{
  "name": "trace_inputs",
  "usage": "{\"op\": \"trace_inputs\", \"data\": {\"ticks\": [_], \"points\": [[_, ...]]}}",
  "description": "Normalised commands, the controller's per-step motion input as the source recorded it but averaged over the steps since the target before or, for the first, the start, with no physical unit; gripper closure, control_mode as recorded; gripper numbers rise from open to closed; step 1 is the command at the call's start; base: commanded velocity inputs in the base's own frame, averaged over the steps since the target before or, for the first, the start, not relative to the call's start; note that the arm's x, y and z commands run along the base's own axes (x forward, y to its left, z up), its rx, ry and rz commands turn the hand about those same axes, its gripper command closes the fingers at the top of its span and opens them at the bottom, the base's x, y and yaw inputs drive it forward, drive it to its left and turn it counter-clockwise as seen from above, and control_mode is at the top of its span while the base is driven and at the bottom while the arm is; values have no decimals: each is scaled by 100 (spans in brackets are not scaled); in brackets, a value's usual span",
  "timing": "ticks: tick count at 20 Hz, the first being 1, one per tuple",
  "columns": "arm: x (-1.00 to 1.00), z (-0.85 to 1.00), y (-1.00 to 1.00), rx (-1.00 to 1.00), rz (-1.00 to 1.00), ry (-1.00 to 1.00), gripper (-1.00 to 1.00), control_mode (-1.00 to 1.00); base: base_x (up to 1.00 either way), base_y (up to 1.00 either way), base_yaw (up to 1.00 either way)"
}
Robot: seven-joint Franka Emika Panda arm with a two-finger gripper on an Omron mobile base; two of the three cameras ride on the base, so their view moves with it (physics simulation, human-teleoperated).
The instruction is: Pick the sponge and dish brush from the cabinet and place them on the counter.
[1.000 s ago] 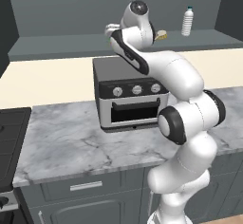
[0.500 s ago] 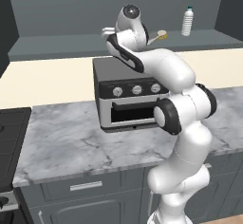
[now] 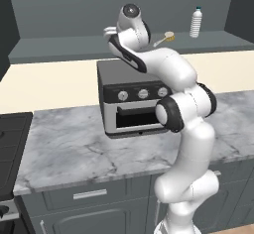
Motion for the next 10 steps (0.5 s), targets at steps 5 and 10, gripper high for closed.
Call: {"op": "trace_inputs", "data": {"ticks": [5,10], "points": [[-3,-1,0,-2,1,-2,-100,-100,0,0,0],[-47,1,0,-1,4,-13,-100,-100,0,0,0]]}}
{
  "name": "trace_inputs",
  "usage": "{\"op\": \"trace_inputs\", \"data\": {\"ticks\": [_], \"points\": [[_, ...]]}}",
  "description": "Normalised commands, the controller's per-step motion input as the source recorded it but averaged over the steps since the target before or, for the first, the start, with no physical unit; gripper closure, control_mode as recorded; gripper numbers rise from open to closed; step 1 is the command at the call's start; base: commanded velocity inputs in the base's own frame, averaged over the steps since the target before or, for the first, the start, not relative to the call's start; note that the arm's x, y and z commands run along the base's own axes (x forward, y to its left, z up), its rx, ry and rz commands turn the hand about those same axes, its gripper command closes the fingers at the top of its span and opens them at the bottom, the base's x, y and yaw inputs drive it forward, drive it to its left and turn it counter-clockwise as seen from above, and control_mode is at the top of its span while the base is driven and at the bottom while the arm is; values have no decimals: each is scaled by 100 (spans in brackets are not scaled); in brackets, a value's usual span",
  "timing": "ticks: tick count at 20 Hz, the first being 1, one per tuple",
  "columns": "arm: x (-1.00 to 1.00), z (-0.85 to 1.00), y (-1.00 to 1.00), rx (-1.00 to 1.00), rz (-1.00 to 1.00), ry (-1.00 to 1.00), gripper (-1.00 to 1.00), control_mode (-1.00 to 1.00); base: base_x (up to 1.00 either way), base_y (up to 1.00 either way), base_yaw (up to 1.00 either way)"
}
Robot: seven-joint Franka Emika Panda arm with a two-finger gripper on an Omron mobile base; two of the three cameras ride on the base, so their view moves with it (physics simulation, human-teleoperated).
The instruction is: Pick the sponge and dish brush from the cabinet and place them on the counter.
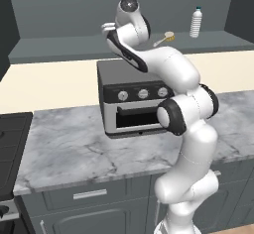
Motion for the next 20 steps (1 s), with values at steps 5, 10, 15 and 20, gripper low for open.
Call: {"op": "trace_inputs", "data": {"ticks": [5,10,15,20], "points": [[6,-2,0,0,1,-5,-100,-100,0,0,0],[21,-9,0,0,0,-1,-100,-100,0,0,0],[47,-2,0,0,0,0,-100,-100,0,0,0],[53,-1,4,0,0,0,-100,-100,0,0,0]]}}
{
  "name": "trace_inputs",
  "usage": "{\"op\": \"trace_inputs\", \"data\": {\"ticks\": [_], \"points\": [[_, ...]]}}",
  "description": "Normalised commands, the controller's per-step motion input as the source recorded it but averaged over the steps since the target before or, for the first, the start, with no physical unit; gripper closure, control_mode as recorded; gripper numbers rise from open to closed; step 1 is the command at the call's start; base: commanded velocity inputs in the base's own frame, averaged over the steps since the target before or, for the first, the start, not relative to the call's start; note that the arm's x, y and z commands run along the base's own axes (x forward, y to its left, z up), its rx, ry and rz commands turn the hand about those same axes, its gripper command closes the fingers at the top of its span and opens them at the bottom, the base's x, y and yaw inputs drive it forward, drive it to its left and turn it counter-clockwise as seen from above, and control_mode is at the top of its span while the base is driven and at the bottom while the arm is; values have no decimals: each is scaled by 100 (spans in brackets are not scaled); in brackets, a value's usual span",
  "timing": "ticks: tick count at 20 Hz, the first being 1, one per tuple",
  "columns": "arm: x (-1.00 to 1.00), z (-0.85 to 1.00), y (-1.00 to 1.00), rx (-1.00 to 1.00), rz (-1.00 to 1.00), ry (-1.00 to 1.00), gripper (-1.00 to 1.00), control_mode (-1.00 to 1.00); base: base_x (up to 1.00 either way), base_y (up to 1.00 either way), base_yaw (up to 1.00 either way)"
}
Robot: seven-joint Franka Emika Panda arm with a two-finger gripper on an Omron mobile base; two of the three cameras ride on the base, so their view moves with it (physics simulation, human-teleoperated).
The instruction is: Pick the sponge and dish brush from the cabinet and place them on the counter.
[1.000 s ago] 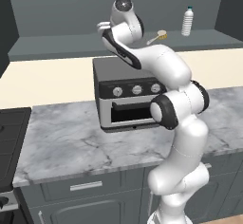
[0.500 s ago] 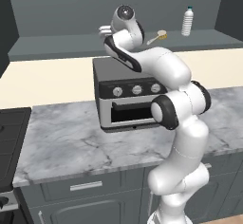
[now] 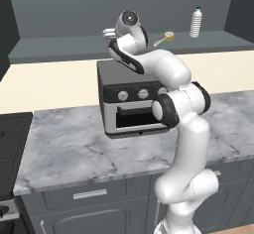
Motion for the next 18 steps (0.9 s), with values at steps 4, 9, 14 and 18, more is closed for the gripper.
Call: {"op": "trace_inputs", "data": {"ticks": [4,9,14,18], "points": [[44,-19,11,0,0,0,-100,-100,0,0,0],[27,-15,11,-1,0,2,100,-100,0,0,0],[-6,0,0,0,0,0,100,-100,0,0,0],[-17,0,0,0,0,3,100,-100,0,0,0]]}}
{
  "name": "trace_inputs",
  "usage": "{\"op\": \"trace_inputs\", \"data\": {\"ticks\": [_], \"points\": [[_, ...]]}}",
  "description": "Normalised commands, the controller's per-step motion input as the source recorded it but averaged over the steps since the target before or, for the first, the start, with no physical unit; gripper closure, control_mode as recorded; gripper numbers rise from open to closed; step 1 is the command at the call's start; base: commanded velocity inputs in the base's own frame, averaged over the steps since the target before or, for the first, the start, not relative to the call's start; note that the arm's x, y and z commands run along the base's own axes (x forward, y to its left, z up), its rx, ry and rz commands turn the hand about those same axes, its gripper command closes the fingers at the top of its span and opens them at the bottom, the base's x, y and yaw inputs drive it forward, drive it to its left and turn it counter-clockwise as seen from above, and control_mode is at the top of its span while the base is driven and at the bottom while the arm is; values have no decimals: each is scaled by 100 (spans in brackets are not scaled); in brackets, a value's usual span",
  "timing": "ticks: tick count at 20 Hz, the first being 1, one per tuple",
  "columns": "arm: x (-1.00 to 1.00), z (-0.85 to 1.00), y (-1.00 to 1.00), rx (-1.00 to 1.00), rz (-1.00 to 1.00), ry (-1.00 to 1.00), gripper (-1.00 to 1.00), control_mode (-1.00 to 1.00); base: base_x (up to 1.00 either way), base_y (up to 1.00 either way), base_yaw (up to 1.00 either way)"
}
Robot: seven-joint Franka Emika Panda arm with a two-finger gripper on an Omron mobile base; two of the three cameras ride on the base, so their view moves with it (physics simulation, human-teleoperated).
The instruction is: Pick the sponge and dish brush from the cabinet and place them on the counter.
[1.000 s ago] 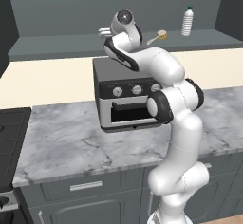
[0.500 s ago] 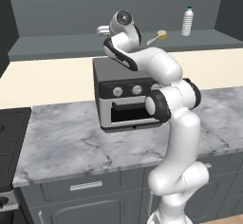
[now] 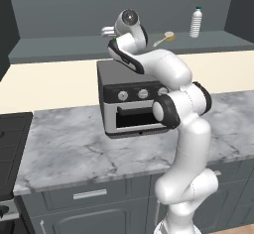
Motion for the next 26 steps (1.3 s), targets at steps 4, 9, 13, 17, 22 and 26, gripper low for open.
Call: {"op": "trace_inputs", "data": {"ticks": [4,9,13,17,22,26], "points": [[-12,0,0,-1,0,1,100,-100,0,0,0],[-1,-2,1,-6,1,0,-100,-100,0,0,0],[0,0,0,-4,0,0,-100,-100,0,0,0],[0,-2,0,-3,0,1,-100,-100,0,0,0],[0,-18,0,-3,0,8,-100,-100,0,0,0],[0,-27,0,0,0,11,-100,-100,0,0,0]]}}
